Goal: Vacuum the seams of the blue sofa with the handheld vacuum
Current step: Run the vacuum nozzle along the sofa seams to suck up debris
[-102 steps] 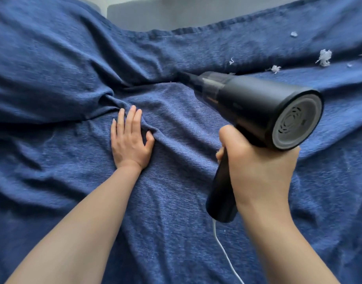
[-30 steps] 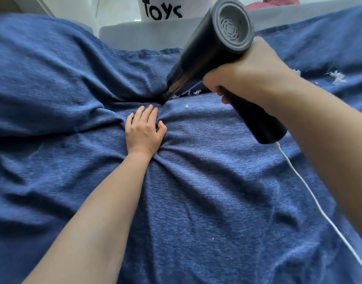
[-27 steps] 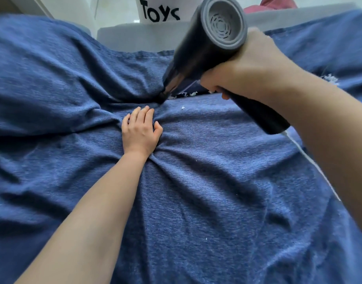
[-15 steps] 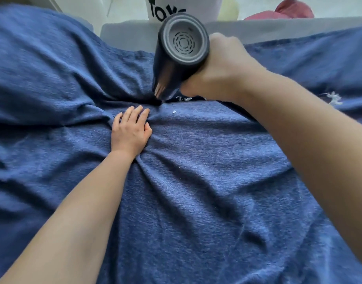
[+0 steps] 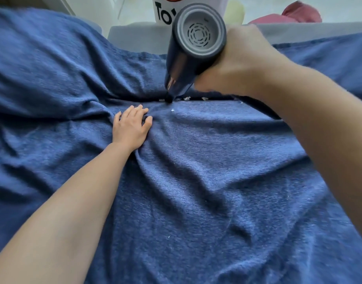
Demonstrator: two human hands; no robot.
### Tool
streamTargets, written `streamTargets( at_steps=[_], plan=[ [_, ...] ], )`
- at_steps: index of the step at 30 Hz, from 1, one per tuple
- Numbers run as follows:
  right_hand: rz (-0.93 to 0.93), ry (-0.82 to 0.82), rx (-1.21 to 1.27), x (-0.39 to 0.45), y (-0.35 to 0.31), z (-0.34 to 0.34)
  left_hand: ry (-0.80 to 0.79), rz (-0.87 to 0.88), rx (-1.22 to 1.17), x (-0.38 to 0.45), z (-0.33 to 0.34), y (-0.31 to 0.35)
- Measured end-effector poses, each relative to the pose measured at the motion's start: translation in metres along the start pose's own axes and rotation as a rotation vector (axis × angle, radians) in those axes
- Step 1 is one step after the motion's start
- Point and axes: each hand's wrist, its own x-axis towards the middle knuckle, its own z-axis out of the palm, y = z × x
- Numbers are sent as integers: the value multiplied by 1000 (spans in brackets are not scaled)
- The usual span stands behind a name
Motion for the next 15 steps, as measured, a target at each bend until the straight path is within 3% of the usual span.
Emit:
streamTargets(
  at_steps=[6, 15],
  plan=[
    [32, -36, -10, 1, 7, 11, -66, -53, -2, -1, -3, 8],
    [-37, 14, 2, -3, 7, 5, 15, -28, -4, -6, -3, 11]
  ],
)
